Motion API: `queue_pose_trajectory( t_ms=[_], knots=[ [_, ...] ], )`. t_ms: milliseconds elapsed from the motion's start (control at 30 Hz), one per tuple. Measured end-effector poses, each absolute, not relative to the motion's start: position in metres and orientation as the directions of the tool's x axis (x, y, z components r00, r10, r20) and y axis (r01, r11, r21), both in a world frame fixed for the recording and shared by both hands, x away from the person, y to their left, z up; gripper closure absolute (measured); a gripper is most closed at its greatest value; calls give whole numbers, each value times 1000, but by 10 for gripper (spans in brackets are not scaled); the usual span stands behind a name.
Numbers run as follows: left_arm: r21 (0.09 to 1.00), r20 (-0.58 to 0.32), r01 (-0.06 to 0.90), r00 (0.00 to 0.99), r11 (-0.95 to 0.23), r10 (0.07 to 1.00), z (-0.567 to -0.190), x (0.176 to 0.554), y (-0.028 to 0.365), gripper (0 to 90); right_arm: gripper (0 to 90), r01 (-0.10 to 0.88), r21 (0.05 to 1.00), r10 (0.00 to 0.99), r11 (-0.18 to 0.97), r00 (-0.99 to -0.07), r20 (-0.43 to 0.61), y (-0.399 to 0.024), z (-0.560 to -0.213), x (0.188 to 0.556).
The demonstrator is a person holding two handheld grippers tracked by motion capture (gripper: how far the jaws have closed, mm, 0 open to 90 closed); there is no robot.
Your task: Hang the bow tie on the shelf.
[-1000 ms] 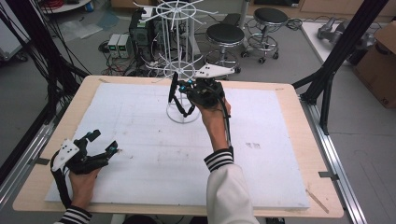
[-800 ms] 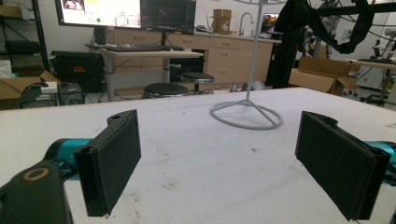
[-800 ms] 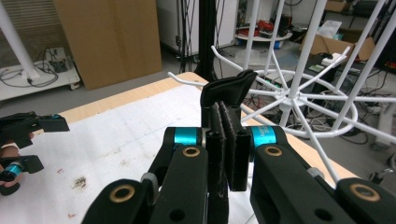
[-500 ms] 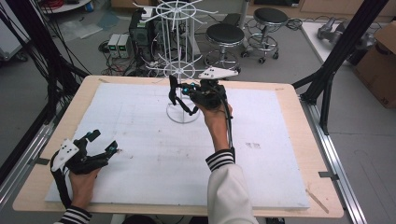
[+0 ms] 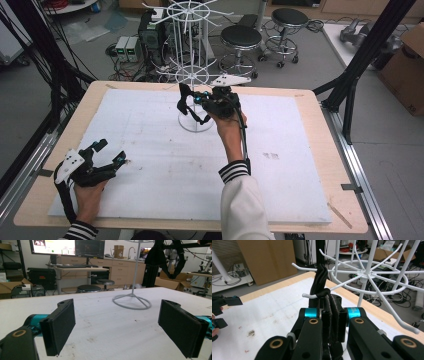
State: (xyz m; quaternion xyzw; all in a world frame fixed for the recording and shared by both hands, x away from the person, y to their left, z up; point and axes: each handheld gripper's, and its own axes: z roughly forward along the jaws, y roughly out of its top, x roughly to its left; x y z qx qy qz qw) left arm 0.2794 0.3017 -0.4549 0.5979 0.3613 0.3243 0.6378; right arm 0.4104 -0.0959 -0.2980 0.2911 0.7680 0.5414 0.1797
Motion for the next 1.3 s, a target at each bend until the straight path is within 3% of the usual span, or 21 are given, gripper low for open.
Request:
queue_pose_trajectory(
  t_ms=[300,333,400,433,467,567,833,1300],
  knots=[
    [997,-72,16,528,74,846,-455,279,302,145,797,259,924,660,280,-751,10,-96,-305,407],
    [997,-72,16,529,75,846,-455,279,302,145,727,254,923,666,289,-746,-3,-96,-305,405],
    [997,-73,16,528,76,846,-455,279,302,145,703,249,923,670,292,-742,-12,-96,-305,403],
    [997,-73,16,528,76,846,-455,279,302,145,605,241,926,676,290,-737,-20,-97,-306,399],
    [997,-73,16,528,76,846,-455,279,302,145,605,241,926,676,290,-737,-20,-97,-306,399],
    [997,-71,15,528,75,846,-455,279,302,145,348,239,936,697,259,-717,-10,-99,-308,391],
    [996,-80,18,526,83,847,-455,279,302,145,133,249,934,677,255,-736,11,-111,-316,363],
    [996,-80,16,524,84,848,-455,279,302,145,105,191,967,727,167,-687,10,-179,-359,300]
  ],
)
